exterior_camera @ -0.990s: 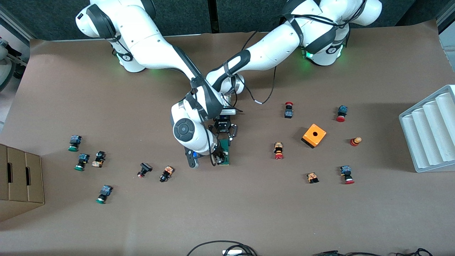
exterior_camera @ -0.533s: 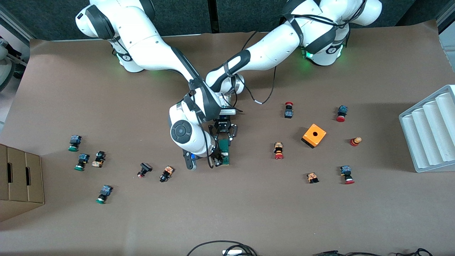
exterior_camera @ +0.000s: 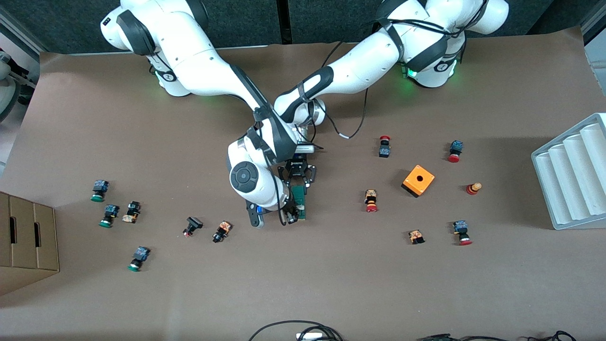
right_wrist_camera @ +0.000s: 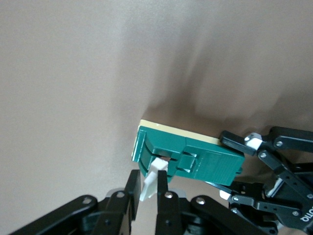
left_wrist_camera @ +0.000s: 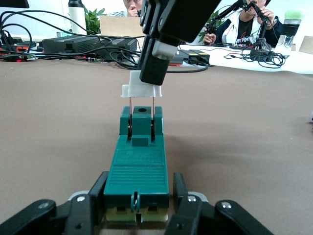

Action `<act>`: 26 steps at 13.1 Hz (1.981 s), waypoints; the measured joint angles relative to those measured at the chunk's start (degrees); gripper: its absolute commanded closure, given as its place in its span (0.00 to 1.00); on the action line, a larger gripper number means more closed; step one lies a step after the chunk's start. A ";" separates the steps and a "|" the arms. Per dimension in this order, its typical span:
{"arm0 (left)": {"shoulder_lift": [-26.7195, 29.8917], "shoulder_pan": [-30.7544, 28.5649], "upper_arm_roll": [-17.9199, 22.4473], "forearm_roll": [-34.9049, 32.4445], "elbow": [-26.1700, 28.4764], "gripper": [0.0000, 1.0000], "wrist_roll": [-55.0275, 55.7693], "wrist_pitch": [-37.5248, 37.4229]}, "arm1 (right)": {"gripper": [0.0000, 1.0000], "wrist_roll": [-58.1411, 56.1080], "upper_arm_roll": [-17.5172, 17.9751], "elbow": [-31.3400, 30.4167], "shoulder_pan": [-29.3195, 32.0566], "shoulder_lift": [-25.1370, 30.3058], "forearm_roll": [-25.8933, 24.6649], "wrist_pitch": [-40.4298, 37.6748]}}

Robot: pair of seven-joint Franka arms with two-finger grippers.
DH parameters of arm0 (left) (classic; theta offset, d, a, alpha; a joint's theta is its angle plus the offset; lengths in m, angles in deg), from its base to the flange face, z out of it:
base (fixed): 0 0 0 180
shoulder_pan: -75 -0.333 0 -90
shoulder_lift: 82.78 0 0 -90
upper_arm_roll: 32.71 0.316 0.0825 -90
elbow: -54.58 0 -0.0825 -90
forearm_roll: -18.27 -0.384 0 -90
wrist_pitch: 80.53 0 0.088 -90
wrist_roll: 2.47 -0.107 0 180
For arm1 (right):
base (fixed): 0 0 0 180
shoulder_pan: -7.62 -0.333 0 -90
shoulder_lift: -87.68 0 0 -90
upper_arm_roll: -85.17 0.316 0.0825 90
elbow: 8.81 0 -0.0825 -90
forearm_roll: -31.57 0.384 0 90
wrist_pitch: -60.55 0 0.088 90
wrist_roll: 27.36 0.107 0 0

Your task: Close load switch with both arms

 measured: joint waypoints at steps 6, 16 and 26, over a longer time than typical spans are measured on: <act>0.00 0.01 0.01 0.00 0.00 0.43 0.00 0.00 | 0.80 0.06 -0.09 1.95 0.41 -1.59 0.00 0.23; 0.00 0.02 0.02 0.00 0.00 0.43 0.00 0.00 | 0.80 0.07 -0.17 3.11 0.52 -3.73 0.00 1.90; 0.00 0.03 0.03 0.00 0.00 0.43 0.00 0.00 | 0.73 0.07 -0.17 3.48 0.55 -4.39 0.00 2.40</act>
